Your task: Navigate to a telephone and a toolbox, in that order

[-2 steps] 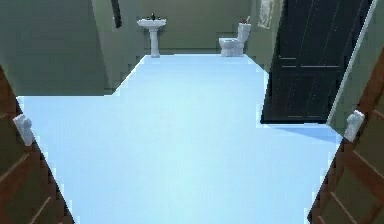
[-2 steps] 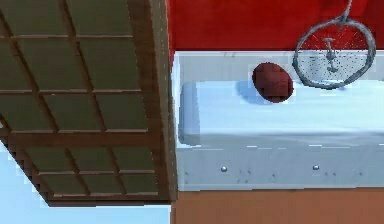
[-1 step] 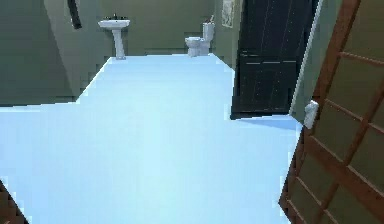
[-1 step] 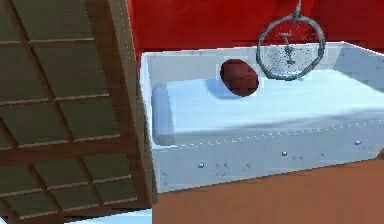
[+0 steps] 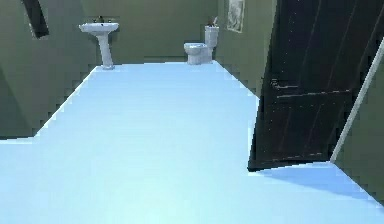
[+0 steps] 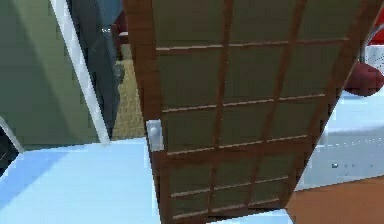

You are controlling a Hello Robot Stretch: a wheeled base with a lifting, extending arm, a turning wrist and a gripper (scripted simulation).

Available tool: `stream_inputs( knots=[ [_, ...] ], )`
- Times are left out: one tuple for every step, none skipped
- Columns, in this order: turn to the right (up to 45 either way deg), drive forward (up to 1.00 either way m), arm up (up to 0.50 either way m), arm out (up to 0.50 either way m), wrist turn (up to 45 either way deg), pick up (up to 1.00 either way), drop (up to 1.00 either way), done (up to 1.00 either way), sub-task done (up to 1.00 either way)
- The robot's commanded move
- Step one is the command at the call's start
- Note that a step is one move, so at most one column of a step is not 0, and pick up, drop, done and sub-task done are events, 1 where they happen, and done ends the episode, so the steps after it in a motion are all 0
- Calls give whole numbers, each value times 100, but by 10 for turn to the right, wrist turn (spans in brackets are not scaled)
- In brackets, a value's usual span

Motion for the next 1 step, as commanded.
stream_inputs(
  knots=[
    [90,0,0,0,0,0,0,0,0]
  ],
)
